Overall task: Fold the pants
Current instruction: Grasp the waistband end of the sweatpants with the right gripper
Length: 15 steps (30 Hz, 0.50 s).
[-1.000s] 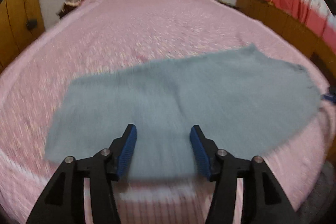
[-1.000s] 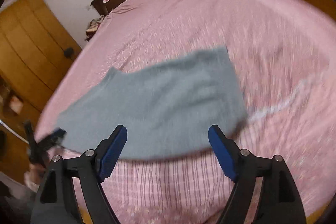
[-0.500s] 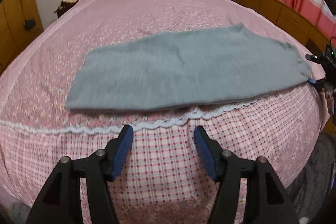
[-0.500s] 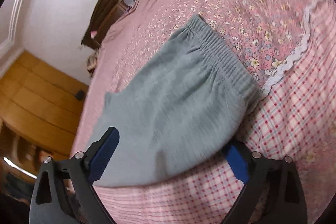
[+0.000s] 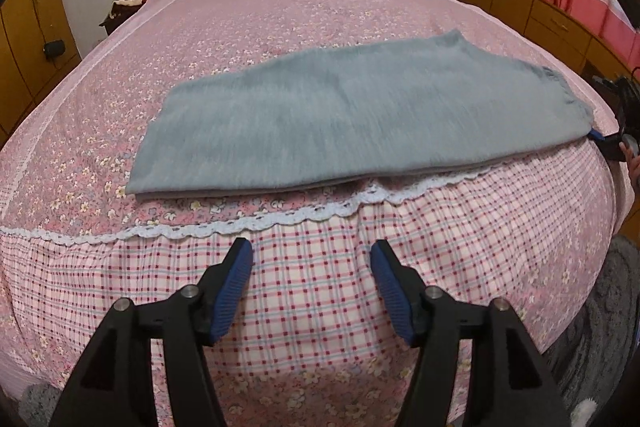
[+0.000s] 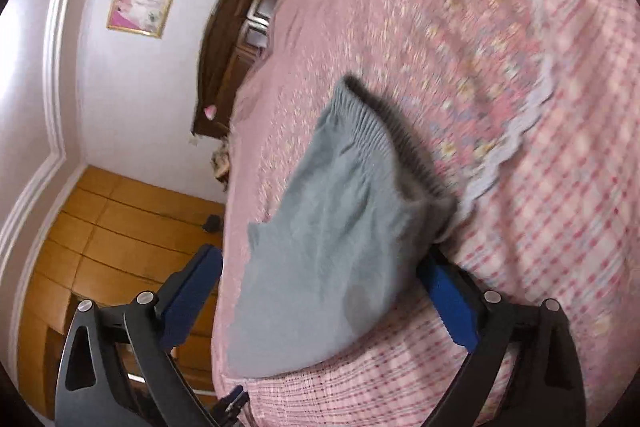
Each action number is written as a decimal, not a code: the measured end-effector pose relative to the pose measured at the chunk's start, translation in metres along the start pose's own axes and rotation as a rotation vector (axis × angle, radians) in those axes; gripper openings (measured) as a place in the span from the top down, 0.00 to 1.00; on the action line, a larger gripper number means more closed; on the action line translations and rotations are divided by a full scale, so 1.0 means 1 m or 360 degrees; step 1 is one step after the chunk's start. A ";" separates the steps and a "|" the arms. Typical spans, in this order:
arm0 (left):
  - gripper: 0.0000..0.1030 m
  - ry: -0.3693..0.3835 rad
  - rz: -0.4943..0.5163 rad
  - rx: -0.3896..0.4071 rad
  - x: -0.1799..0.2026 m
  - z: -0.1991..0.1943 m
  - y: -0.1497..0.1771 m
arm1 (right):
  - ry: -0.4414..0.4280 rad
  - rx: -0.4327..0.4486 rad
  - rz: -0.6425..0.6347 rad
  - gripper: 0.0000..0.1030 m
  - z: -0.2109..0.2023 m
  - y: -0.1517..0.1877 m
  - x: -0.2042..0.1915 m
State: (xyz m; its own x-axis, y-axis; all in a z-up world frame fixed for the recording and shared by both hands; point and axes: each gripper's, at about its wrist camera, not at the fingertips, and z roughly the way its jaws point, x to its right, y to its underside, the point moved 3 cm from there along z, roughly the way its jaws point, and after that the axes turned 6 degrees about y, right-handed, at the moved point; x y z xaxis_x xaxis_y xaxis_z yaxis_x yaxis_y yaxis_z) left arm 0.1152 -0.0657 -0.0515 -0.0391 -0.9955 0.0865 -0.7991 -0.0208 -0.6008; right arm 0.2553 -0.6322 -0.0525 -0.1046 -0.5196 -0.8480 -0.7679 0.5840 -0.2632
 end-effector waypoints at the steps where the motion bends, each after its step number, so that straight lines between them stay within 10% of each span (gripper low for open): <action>1: 0.34 0.0003 -0.0015 -0.0004 -0.001 0.001 0.002 | -0.0045 0.0045 0.0058 0.06 -0.005 -0.004 0.008; 5: 0.34 -0.0003 -0.0046 -0.0014 0.001 0.000 0.008 | -0.0188 0.0150 0.0159 0.06 -0.009 -0.021 0.022; 15: 0.32 -0.0039 0.0000 -0.0028 0.019 -0.006 0.025 | -0.0015 -0.0022 -0.0170 0.23 0.010 -0.009 0.002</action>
State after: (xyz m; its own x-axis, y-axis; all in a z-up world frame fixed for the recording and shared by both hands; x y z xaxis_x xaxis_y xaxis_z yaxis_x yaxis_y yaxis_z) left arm 0.0906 -0.0841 -0.0598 -0.0244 -0.9975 0.0669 -0.8094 -0.0196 -0.5869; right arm 0.2679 -0.6323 -0.0563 -0.0158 -0.5724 -0.8198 -0.7829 0.5171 -0.3460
